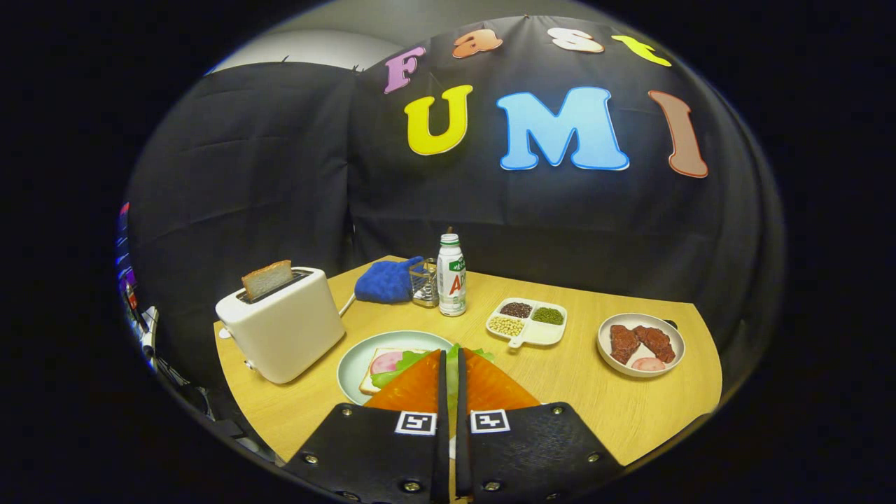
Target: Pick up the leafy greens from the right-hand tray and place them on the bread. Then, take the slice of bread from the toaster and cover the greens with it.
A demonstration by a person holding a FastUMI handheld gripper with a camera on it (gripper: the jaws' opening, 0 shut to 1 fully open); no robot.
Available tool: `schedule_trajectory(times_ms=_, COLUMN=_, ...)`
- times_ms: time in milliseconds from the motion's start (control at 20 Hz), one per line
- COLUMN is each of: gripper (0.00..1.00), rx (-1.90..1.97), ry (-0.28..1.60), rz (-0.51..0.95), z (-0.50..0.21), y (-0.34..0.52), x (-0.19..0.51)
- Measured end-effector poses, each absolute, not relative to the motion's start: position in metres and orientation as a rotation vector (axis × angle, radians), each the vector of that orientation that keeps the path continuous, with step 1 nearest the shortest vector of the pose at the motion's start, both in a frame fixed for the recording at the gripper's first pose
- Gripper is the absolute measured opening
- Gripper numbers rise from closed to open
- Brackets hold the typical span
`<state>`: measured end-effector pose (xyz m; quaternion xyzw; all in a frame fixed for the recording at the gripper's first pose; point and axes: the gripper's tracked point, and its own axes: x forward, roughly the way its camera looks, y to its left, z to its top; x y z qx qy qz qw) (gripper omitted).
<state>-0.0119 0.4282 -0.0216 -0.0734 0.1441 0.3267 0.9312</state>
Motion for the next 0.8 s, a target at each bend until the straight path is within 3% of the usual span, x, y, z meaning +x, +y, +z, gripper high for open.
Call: schedule_trajectory(times_ms=800, gripper=0.04, rx=-0.117, ry=0.369, rz=0.719, z=-0.095, y=0.526, x=0.019)
